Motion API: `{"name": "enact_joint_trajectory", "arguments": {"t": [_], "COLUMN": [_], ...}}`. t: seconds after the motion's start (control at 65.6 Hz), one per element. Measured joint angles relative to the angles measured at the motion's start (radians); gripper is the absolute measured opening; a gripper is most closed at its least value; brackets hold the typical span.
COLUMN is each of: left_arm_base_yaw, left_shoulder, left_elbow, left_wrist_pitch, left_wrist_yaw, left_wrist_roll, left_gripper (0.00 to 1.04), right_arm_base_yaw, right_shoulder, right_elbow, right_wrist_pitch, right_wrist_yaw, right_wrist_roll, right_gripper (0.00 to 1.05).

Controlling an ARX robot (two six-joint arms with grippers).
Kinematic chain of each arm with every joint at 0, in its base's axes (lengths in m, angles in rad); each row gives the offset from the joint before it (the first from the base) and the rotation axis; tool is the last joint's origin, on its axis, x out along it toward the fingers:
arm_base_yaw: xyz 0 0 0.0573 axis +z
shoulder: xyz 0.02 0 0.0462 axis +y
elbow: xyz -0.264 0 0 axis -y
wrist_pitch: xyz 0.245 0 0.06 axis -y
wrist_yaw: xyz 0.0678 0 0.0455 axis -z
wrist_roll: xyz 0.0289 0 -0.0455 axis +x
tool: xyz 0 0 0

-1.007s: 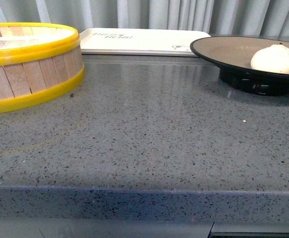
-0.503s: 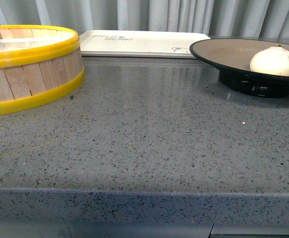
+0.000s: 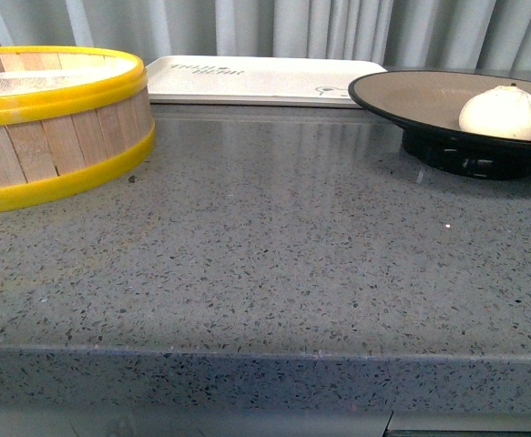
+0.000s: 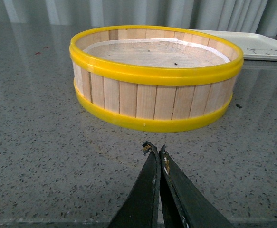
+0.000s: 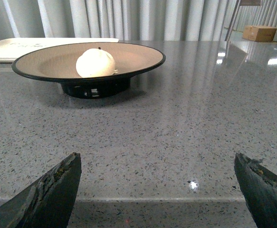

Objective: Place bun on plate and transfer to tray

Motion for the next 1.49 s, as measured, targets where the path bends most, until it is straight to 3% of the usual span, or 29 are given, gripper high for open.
{"name": "enact_joint_trajectory", "arguments": {"t": [0.534, 0.671, 0.992, 1.297, 1.327, 1.373, 1.403, 1.495], "left_arm_base_yaw": [0.0, 0.0, 0.0, 0.0, 0.0, 0.0, 0.0, 0.0], "left_shoulder": [-0.132, -0.274, -0.302, -0.302, -0.302, -0.302, -0.302, -0.302], "left_elbow": [-0.034, -0.034, -0.034, -0.034, -0.034, -0.034, -0.034, -0.034], "left_wrist_pitch": [-0.068, -0.238, -0.245, -0.245, -0.245, -0.245, -0.245, -0.245], "left_wrist_yaw": [-0.001, -0.001, -0.001, -0.001, 0.0, -0.002, -0.001, 0.0], "left_wrist_roll": [0.0, 0.0, 0.0, 0.0, 0.0, 0.0, 0.0, 0.0], "left_gripper": [0.04, 0.04, 0.04, 0.52, 0.61, 0.68, 0.75, 0.93], "right_arm_base_yaw": [0.0, 0.0, 0.0, 0.001, 0.037, 0.036, -0.007, -0.183], "right_shoulder": [0.0, 0.0, 0.0, 0.001, 0.037, 0.101, 0.18, 0.405], "right_elbow": [0.0, 0.0, 0.0, 0.0, 0.005, 0.027, 0.064, 0.178], "right_wrist_pitch": [0.0, 0.0, 0.0, 0.0, 0.039, 0.094, 0.154, 0.334], "right_wrist_yaw": [0.0, 0.0, 0.0, 0.008, 0.16, 0.268, 0.282, 0.131], "right_wrist_roll": [0.0, 0.0, 0.0, -0.004, -0.069, -0.105, -0.109, -0.007], "right_gripper": [0.96, 0.96, 0.96, 0.96, 0.96, 0.96, 0.96, 0.96]}}
